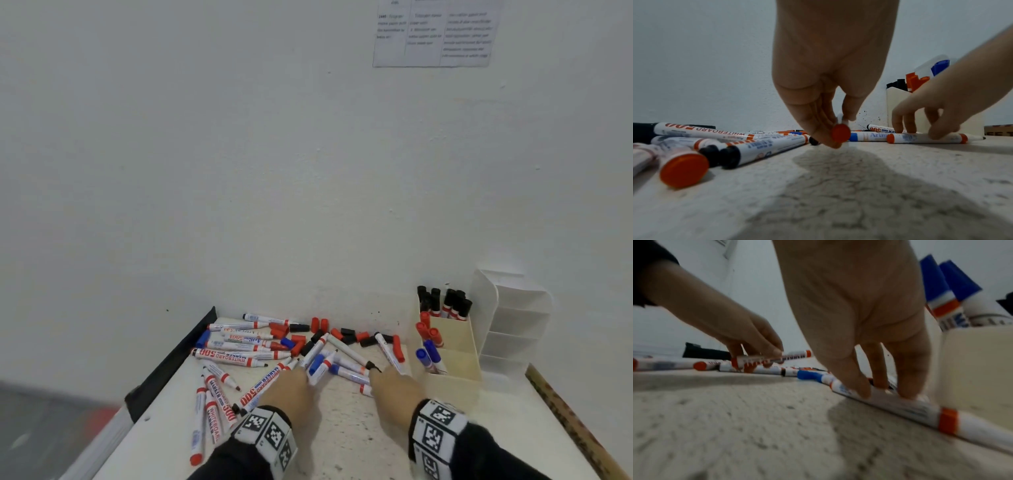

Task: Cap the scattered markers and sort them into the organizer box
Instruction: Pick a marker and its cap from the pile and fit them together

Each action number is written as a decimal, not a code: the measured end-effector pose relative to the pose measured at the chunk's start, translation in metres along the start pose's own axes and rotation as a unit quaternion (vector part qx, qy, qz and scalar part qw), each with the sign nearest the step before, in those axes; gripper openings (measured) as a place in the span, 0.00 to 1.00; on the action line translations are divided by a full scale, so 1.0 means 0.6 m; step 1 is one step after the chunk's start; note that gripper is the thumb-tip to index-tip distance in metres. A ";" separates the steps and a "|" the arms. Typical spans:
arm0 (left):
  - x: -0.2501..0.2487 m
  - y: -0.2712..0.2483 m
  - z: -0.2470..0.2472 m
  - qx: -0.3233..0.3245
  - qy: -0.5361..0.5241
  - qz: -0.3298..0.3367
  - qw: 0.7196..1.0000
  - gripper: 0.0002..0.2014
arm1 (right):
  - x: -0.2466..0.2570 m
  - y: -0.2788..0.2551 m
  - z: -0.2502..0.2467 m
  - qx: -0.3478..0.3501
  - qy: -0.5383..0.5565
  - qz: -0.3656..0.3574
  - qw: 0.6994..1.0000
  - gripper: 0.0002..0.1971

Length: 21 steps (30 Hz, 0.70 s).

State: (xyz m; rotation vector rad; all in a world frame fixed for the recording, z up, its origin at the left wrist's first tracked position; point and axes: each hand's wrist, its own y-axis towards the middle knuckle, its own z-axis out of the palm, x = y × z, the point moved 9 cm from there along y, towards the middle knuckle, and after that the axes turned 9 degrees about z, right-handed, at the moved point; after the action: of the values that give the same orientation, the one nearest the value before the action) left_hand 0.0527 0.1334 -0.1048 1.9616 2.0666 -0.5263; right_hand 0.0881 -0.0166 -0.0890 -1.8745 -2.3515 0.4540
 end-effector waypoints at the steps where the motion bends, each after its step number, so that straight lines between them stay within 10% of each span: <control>1: 0.001 0.000 -0.002 -0.007 -0.022 0.000 1.000 0.15 | -0.001 0.006 0.008 -0.014 -0.007 0.004 1.000 0.24; 10: -0.014 0.025 -0.019 -0.090 -0.134 -0.006 0.987 0.11 | -0.028 0.060 -0.039 -0.153 0.241 0.028 0.958 0.14; 14: -0.013 0.031 -0.004 -0.084 -0.142 -0.016 0.986 0.12 | -0.065 0.114 -0.010 -0.077 0.220 0.135 0.963 0.21; 21: -0.004 0.036 0.004 -0.088 -0.162 -0.025 0.983 0.11 | -0.057 0.138 -0.005 -0.103 0.174 0.102 0.974 0.20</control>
State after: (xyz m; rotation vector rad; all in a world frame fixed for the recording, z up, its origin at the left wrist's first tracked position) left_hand 0.0742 0.1309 -0.1079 1.6092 1.8906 -0.6050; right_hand 0.1746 -0.0328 -0.1067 -2.0921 -2.0513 -0.1064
